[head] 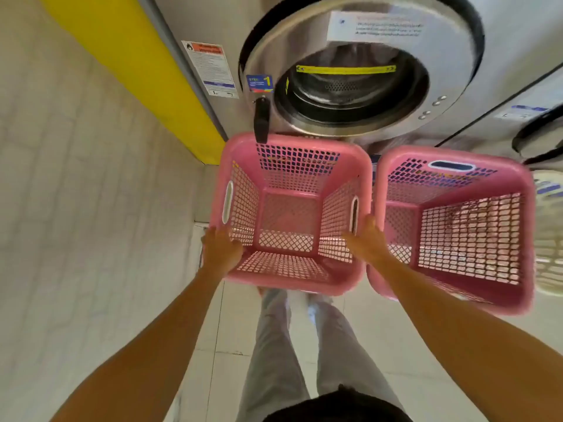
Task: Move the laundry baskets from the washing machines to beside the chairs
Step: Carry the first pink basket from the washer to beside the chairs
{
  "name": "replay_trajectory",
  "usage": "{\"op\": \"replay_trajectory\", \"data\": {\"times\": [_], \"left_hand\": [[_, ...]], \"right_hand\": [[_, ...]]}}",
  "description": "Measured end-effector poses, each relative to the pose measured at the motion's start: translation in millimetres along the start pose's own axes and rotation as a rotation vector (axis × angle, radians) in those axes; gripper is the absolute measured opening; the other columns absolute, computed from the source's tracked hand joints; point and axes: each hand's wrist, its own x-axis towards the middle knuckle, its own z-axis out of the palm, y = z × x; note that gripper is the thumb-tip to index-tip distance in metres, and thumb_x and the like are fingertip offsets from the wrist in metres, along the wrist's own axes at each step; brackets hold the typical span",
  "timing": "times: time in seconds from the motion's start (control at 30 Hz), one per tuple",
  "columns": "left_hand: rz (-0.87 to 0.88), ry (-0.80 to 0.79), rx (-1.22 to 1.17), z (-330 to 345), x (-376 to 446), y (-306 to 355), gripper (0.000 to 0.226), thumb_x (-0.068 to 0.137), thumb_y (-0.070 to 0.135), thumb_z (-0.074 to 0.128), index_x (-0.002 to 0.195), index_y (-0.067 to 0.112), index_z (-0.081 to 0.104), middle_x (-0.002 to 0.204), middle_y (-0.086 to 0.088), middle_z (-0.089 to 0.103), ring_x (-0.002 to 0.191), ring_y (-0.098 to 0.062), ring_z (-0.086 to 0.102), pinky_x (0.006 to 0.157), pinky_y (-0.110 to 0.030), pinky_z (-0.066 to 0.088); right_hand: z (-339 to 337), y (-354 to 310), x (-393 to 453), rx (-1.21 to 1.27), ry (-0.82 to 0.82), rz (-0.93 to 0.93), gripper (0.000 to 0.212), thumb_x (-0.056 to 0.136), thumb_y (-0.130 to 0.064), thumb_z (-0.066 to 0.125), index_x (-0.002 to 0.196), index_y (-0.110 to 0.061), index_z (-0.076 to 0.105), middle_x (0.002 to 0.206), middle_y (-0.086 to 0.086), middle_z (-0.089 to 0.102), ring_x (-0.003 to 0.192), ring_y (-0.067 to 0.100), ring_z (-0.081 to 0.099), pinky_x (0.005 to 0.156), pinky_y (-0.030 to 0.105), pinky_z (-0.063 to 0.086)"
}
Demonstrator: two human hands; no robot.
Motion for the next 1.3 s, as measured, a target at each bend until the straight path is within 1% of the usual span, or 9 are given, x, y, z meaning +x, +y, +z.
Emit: {"op": "replay_trajectory", "data": {"times": [0.1, 0.17, 0.27, 0.5, 0.7, 0.93, 1.1, 1.2, 1.3], "left_hand": [[0.044, -0.008, 0.217, -6.7, 30.1, -10.8, 0.05, 0.087, 0.026, 0.06, 0.136, 0.023, 0.053, 0.15, -0.016, 0.034, 0.139, -0.041, 0.033, 0.11, -0.055, 0.038], [0.048, -0.083, 0.279, -8.5, 52.8, -15.7, 0.05, 0.088, 0.025, 0.06, 0.137, 0.026, 0.049, 0.152, -0.018, 0.027, 0.138, -0.044, 0.033, 0.109, -0.055, 0.04], [0.01, -0.195, 0.173, -5.8, 78.6, -15.7, 0.047, 0.09, 0.019, 0.057, 0.136, 0.024, 0.052, 0.137, -0.017, 0.035, 0.115, -0.037, 0.056, 0.091, -0.041, 0.057], [0.037, -0.129, 0.286, -10.8, 96.1, -30.0, 0.032, 0.097, 0.036, 0.055, 0.126, 0.023, 0.059, 0.13, -0.019, 0.042, 0.085, -0.024, 0.058, 0.071, -0.028, 0.057], [-0.003, -0.106, 0.215, -11.7, 71.9, -53.3, 0.041, 0.096, 0.044, 0.052, 0.133, 0.025, 0.052, 0.121, -0.019, 0.055, 0.089, -0.031, 0.071, 0.068, -0.034, 0.063], [0.098, 0.11, -0.03, -15.7, -10.6, -70.6, 0.063, 0.094, 0.038, 0.06, 0.148, 0.03, 0.028, 0.091, 0.009, 0.062, 0.057, -0.007, 0.067, 0.044, -0.014, 0.053], [-0.22, 0.207, -0.019, 5.7, -75.2, -90.0, 0.065, 0.092, 0.027, 0.062, 0.143, 0.024, 0.022, 0.092, -0.005, 0.065, 0.047, -0.003, 0.051, 0.033, -0.009, 0.036], [-0.427, 0.202, -0.085, 18.0, -110.5, -102.2, 0.049, 0.091, 0.023, 0.062, 0.13, 0.017, 0.032, 0.093, -0.009, 0.065, 0.054, -0.014, 0.059, 0.039, -0.023, 0.048], [-0.514, 0.273, -0.14, 26.6, -148.5, -103.3, 0.041, 0.089, 0.021, 0.065, 0.121, 0.013, 0.04, 0.098, -0.01, 0.066, 0.068, -0.027, 0.065, 0.057, -0.038, 0.058]], "right_hand": [[7.5, -4.5, 12.3, 0.097, 0.087, 0.056, 0.081, 0.082, -0.033, 0.066, 0.148, -0.017, 0.022, 0.134, 0.014, 0.054, 0.093, 0.031, 0.065, 0.072, 0.037, 0.055], [15.3, -4.8, 17.4, 0.134, 0.15, 0.063, 0.08, 0.076, -0.034, 0.066, 0.144, -0.022, 0.025, 0.129, 0.01, 0.056, 0.093, 0.031, 0.067, 0.074, 0.045, 0.06], [23.8, -3.6, 27.3, 0.118, 0.238, 0.129, 0.072, 0.071, -0.035, 0.065, 0.135, -0.021, 0.036, 0.118, 0.007, 0.061, 0.097, 0.035, 0.067, 0.077, 0.048, 0.059], [24.2, -1.0, 46.4, 0.057, 0.227, 0.287, 0.043, 0.071, -0.006, 0.064, 0.113, -0.014, 0.056, 0.094, 0.008, 0.067, 0.089, 0.036, 0.068, 0.077, 0.05, 0.061], [24.9, 2.4, 41.7, -0.002, 0.181, 0.242, 0.029, 0.071, -0.001, 0.062, 0.098, -0.013, 0.064, 0.078, 0.001, 0.066, 0.079, 0.032, 0.069, 0.072, 0.043, 0.062], [14.7, -2.3, 16.4, -0.103, 0.065, 0.167, 0.025, 0.077, -0.005, 0.064, 0.101, -0.007, 0.066, 0.079, 0.004, 0.067, 0.067, 0.026, 0.068, 0.056, 0.034, 0.059], [5.2, -11.1, -2.2, -0.144, -0.006, 0.023, 0.02, 0.082, -0.006, 0.062, 0.102, -0.009, 0.066, 0.073, 0.0, 0.064, 0.062, 0.018, 0.067, 0.055, 0.036, 0.061], [0.6, -19.1, -10.3, -0.225, -0.034, -0.144, 0.026, 0.086, -0.029, 0.06, 0.105, -0.012, 0.065, 0.07, -0.007, 0.063, 0.056, 0.01, 0.061, 0.045, 0.023, 0.046], [-0.3, -28.0, -20.7, -0.283, -0.081, -0.316, 0.045, 0.085, -0.035, 0.065, 0.123, -0.017, 0.05, 0.092, 0.002, 0.068, 0.08, 0.028, 0.069, 0.068, 0.037, 0.057]]}}
